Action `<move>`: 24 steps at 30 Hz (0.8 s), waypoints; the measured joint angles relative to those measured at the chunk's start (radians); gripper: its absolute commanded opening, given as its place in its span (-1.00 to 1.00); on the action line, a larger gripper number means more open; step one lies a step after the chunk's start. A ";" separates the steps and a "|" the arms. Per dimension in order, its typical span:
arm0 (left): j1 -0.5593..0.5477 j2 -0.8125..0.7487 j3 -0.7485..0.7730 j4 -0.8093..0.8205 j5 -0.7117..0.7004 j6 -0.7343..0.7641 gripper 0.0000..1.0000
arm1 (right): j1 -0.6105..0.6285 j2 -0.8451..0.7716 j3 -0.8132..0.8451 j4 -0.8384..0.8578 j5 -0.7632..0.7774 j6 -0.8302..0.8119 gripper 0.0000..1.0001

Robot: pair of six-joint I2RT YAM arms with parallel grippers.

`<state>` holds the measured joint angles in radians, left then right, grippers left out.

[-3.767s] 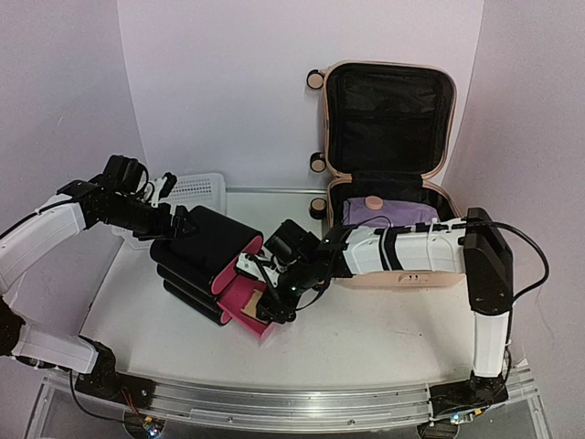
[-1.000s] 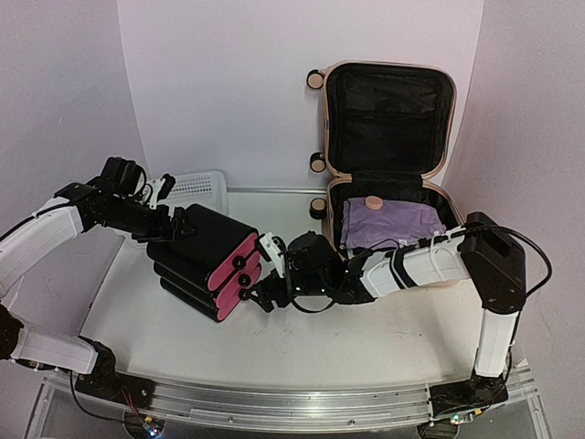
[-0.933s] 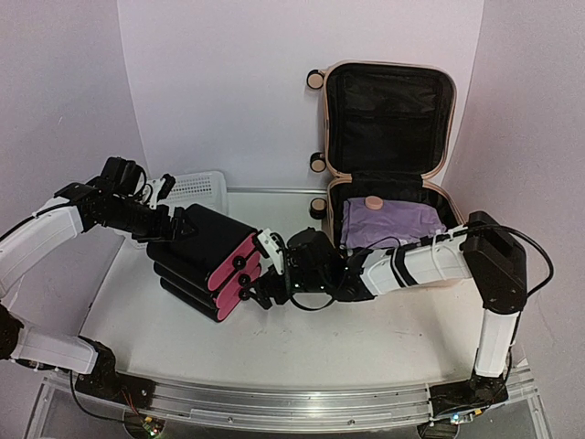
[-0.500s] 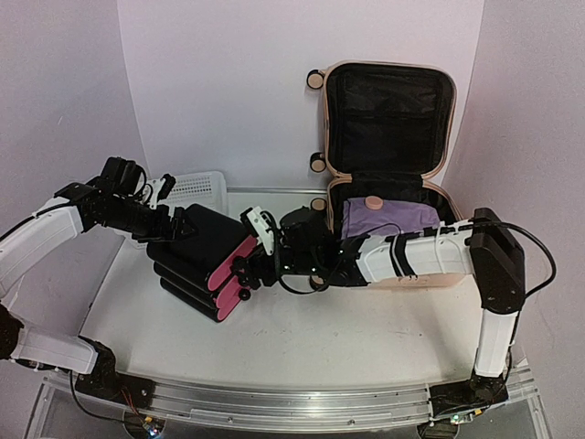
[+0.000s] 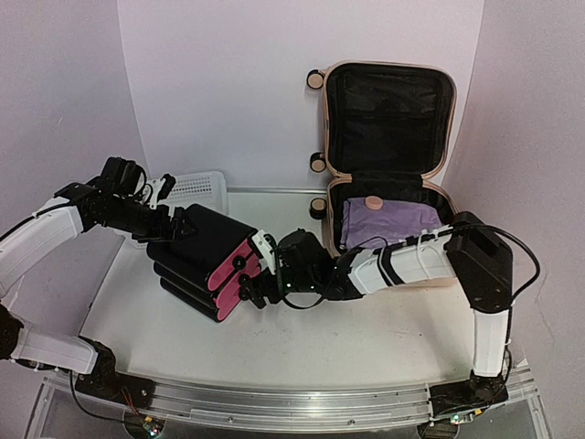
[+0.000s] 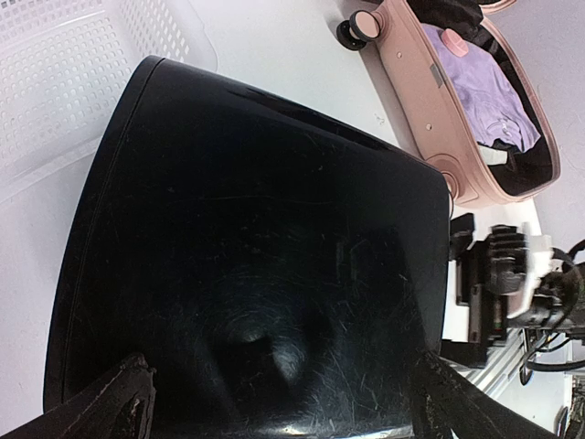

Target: Open, take out, and arrange the luggage

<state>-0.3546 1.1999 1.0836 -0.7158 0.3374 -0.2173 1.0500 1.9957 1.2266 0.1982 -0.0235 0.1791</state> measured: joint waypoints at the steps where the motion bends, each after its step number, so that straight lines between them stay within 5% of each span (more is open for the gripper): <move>1: 0.000 0.000 0.000 0.000 0.000 0.000 0.96 | 0.000 0.018 0.007 0.006 0.009 0.010 0.96; 24: 0.000 -0.006 0.000 -0.010 0.002 -0.013 0.95 | 0.020 0.140 0.019 0.189 0.136 0.156 0.96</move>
<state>-0.3546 1.1938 1.0836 -0.7258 0.3389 -0.2306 1.0698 2.1353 1.2457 0.3874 0.1123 0.3355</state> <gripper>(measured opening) 0.977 0.983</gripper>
